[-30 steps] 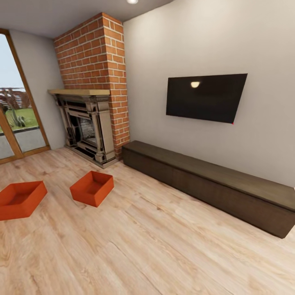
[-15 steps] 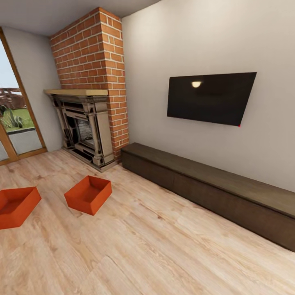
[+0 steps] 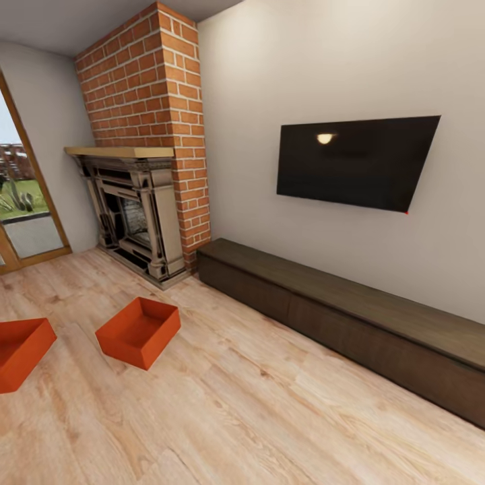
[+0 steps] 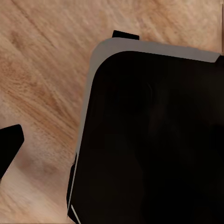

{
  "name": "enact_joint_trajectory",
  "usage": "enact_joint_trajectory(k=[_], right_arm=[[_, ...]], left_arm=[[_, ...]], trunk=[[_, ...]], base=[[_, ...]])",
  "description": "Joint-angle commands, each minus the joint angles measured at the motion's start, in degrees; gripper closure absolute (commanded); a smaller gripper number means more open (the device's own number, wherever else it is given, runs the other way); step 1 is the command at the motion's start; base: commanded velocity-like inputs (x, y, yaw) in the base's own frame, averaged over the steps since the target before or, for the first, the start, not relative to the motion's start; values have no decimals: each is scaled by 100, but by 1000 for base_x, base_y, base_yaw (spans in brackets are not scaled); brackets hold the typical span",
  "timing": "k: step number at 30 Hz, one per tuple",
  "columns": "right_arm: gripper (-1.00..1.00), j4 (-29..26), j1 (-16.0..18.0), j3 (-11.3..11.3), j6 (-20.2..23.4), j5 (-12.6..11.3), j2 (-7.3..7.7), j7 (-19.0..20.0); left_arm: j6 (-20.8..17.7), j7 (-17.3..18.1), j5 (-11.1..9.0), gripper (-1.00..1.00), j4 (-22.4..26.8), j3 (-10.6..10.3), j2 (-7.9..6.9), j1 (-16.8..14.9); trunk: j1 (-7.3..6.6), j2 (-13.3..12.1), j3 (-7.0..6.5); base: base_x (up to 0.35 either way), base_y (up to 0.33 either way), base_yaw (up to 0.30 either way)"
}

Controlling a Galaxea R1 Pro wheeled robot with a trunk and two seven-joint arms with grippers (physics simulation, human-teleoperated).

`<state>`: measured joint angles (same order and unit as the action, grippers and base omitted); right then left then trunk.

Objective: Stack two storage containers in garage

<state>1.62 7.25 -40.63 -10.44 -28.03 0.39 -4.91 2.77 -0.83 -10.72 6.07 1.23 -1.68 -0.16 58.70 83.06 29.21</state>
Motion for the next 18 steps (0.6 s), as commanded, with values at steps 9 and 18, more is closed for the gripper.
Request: enact_joint_trajectory(k=[9,18], right_arm=[[-100,14,5,-45,-23,-45,-3,-1],[-100,16,5,-46,-20,-45,-3,-1]], left_arm=[[13,-5,-26,-100,0,10,1,-2],[20,-5,-26,-100,0,11,1,-2]], trunk=[[3,2,5],[3,2,5]], base=[[323,0,0],[323,0,0]])
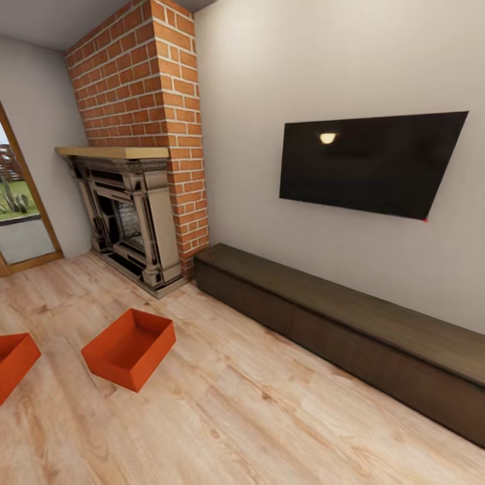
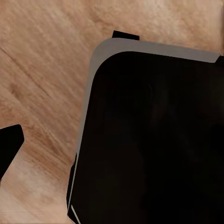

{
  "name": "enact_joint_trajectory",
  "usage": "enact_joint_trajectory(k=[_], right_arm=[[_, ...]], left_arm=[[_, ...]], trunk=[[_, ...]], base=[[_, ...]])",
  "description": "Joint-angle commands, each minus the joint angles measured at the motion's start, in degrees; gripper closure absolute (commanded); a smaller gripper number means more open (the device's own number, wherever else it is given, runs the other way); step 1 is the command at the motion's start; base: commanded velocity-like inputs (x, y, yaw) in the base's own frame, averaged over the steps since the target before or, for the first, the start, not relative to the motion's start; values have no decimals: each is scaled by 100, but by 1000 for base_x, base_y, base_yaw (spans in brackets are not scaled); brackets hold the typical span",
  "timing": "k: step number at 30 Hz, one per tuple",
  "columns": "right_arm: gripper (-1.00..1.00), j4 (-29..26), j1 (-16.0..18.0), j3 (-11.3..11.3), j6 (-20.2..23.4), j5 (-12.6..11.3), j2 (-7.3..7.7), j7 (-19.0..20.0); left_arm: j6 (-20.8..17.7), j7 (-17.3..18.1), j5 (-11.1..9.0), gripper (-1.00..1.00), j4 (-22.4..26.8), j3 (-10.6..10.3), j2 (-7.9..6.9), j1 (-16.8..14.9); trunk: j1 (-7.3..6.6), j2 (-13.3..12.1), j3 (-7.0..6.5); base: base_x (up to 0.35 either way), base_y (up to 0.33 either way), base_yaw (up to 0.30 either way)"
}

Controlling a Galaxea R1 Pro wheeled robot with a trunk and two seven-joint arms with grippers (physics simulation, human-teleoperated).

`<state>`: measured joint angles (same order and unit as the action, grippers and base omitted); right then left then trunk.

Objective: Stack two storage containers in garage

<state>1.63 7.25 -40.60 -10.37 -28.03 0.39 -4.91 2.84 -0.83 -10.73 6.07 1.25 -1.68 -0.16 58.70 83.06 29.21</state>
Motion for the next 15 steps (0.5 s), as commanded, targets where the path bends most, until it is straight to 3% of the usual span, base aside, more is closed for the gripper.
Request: enact_joint_trajectory(k=[1,15], right_arm=[[-100,13,5,-48,-28,-45,-3,-1],[-100,12,5,-45,-30,-45,-3,-1]], left_arm=[[14,-5,-26,-100,0,10,1,-2],[23,-5,-19,-100,0,9,1,-2]], trunk=[[3,2,5],[3,2,5]], base=[[323,0,0],[295,0,0]])
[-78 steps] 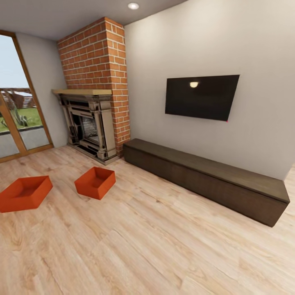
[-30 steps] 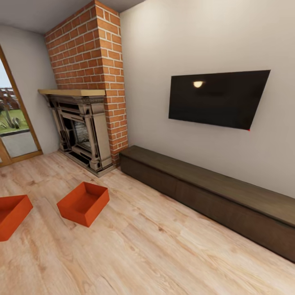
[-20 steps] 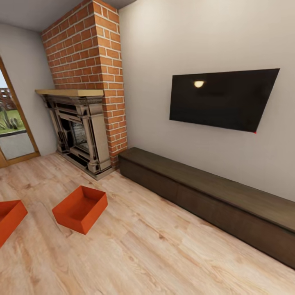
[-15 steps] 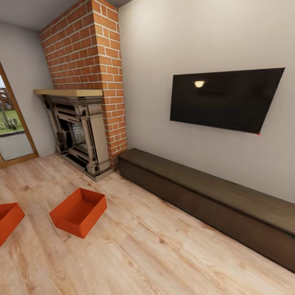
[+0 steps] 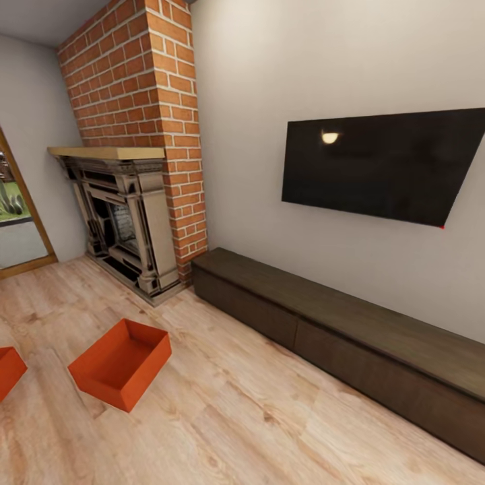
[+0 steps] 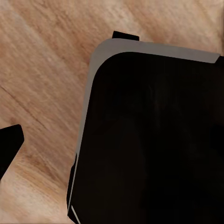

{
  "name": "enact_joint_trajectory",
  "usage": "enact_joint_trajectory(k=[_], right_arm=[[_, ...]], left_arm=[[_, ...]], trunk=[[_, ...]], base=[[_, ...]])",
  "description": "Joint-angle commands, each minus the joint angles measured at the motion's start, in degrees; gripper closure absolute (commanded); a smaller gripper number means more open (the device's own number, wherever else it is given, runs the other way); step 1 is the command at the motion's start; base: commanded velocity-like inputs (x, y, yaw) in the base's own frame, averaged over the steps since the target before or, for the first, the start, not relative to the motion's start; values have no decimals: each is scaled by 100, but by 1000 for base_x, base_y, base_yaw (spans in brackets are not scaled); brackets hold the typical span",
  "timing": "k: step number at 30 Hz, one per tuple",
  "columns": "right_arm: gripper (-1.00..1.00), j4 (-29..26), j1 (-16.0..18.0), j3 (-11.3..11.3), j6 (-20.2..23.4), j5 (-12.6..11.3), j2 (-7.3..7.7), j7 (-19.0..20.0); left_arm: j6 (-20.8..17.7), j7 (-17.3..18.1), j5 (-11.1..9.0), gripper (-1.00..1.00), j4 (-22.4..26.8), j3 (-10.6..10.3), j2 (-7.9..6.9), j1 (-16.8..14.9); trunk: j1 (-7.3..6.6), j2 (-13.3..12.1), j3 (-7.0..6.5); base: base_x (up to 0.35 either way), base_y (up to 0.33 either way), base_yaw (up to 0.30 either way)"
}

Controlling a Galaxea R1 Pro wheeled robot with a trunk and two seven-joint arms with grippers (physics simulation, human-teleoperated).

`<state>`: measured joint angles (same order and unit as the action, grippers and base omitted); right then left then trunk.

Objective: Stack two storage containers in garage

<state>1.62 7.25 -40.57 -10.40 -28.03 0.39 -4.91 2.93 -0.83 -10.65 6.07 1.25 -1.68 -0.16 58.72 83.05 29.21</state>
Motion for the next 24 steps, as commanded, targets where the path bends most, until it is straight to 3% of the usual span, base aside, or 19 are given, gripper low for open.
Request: enact_joint_trajectory(k=[1,8,24], right_arm=[[-100,14,5,-48,-29,-45,-3,-1],[-100,15,5,-47,-32,-45,-3,-1],[-100,16,5,-49,-32,-45,-3,-1]], left_arm=[[14,-5,-26,-100,0,10,1,-2],[14,-5,-25,-100,0,8,1,-2],[14,-5,-25,-100,0,14,1,-2]], trunk=[[1,3,5],[1,3,5],[1,3,5]], base=[[88,0,0],[24,0,53],[8,0,261]])
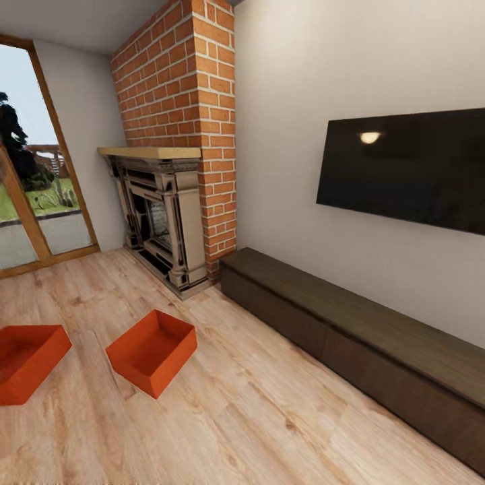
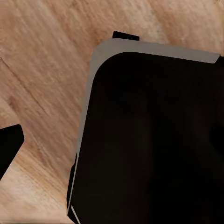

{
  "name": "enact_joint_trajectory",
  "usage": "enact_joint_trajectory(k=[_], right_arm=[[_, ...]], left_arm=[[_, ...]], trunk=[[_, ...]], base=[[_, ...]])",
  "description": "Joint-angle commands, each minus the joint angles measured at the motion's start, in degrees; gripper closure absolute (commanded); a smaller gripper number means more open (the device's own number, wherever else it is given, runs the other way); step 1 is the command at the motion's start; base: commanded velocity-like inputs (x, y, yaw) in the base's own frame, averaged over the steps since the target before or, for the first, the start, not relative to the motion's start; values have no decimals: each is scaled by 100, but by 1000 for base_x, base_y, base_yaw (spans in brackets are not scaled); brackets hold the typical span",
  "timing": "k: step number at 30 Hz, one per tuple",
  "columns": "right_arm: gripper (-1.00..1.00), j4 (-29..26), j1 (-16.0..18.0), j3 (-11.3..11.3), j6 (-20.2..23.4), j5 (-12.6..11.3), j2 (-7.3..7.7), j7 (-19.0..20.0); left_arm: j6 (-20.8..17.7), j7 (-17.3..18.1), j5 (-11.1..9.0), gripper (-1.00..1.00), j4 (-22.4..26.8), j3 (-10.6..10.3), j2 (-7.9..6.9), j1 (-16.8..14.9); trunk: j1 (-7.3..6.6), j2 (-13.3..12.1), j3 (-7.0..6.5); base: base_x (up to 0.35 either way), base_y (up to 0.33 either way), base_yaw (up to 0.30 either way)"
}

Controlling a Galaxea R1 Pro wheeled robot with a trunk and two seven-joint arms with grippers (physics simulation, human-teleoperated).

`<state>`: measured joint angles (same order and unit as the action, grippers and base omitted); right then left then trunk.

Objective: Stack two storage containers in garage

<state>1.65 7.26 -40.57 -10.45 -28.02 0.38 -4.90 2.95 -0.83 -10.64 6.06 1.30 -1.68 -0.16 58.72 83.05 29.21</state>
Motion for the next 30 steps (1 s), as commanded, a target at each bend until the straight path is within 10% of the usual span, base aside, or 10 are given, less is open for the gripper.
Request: enact_joint_trajectory(k=[1,30], right_arm=[[-100,14,4,-48,-27,-45,-3,-2],[-100,11,4,-49,-27,-45,5,-2]], left_arm=[[12,-5,-27,-100,0,10,1,-2],[12,-5,-26,-100,0,9,2,-2]], trunk=[[1,3,5],[1,3,5]], base=[[132,0,271],[260,0,237]])
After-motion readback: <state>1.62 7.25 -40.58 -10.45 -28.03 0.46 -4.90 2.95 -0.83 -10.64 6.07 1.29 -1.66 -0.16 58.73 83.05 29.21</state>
